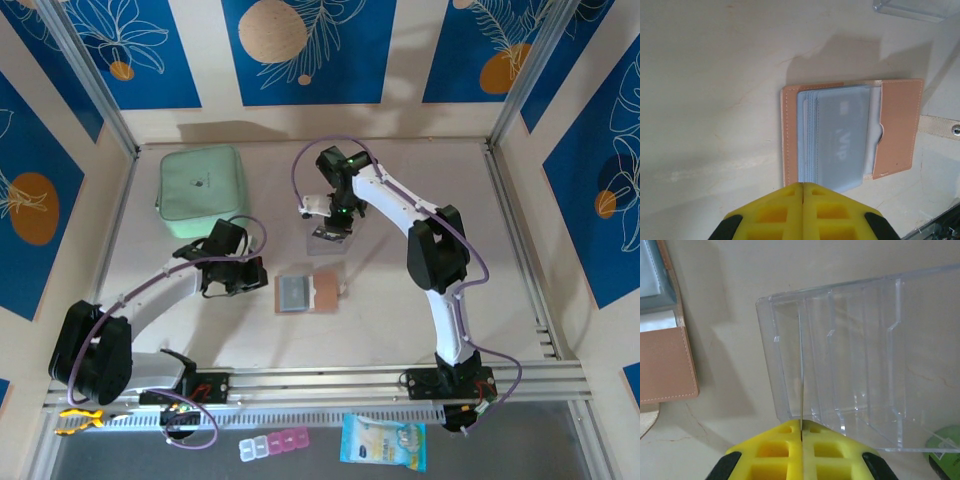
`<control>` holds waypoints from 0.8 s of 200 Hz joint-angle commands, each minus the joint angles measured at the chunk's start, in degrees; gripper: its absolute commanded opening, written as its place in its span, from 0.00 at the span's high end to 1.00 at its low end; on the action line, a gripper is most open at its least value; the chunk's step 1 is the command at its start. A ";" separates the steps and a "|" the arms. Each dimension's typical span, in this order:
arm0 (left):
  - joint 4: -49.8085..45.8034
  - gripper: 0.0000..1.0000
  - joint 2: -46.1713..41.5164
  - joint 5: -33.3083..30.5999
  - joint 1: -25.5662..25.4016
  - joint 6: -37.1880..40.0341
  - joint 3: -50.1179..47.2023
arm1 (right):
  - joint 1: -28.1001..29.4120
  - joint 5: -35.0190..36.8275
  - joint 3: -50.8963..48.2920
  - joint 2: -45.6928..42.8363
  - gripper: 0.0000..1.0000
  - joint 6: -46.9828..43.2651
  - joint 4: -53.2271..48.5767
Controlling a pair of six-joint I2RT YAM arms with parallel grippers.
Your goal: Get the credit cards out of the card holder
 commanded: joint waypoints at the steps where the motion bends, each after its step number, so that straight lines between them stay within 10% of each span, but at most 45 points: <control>1: -0.66 0.99 0.48 1.51 0.67 -0.14 1.19 | -0.98 0.23 -1.07 0.28 1.00 -1.43 -2.34; 35: -1.27 0.98 1.15 1.50 0.69 0.28 2.00 | -0.67 -0.02 -1.22 1.00 0.99 -1.80 -0.75; 71: -1.65 0.98 1.47 1.27 0.65 -0.03 3.05 | -0.70 2.32 0.93 1.61 0.73 -0.21 1.93; 160: 1.73 0.97 5.16 3.27 0.60 -1.39 6.24 | -1.42 -1.65 -1.73 -2.98 0.79 23.23 10.59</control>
